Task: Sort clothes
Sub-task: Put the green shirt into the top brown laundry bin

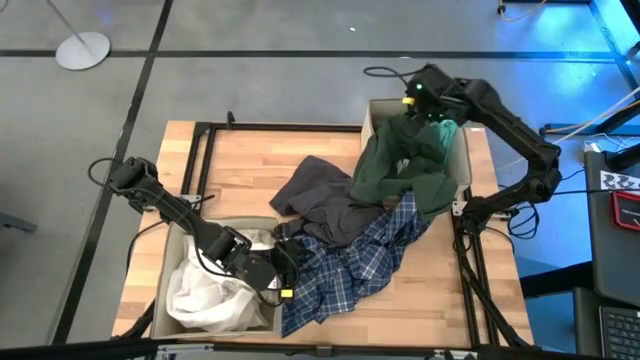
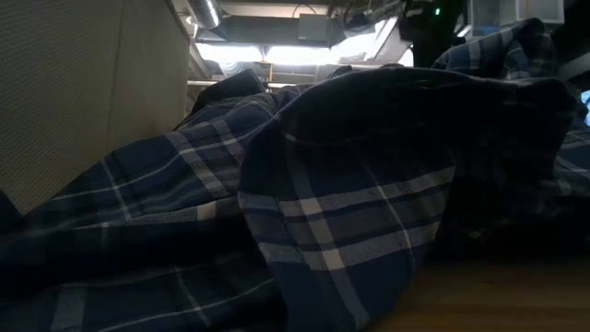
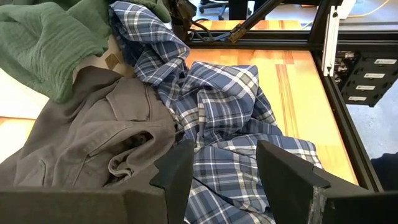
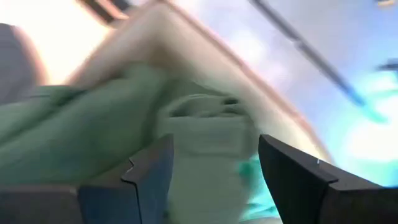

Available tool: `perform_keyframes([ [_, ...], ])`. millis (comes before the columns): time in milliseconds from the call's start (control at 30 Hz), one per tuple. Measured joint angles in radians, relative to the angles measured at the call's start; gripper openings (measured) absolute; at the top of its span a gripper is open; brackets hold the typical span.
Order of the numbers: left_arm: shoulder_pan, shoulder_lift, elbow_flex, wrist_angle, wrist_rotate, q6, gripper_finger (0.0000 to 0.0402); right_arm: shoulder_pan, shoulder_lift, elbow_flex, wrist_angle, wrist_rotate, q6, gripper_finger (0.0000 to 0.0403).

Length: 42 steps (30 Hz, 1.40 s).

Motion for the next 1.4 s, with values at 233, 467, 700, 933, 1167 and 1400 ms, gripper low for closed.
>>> perform_keyframes([
  [233, 0.0, 0.0, 0.0, 0.0, 0.0, 0.001, 0.0166, 0.095, -0.051, 0.026, -0.035, -0.407, 0.027, 0.0237],
  [467, 0.0, 0.0, 0.0, 0.0, 0.0, 0.001, 0.0166, 0.325, -0.066, -0.036, 0.001, -0.433, 0.034, 0.0237],
  [700, 0.0, 0.0, 0.0, 0.0, 0.0, 0.001, 0.0166, 0.529, -0.066, -0.147, 0.091, -0.376, -0.04, 0.0237],
  [933, 0.0, 0.0, 0.0, 0.0, 0.0, -0.001, 0.0166, 0.669, -0.066, -0.239, 0.187, -0.107, -0.141, 0.0237],
  [1167, 0.0, 0.0, 0.0, 0.0, 0.0, -0.002, 0.0166, 0.713, -0.066, -0.289, 0.199, 0.04, -0.236, 0.0237],
  [1400, 0.0, 0.0, 0.0, 0.0, 0.0, 0.001, 0.0166, 0.713, -0.063, -0.372, 0.294, 0.085, -0.284, 0.0237],
])
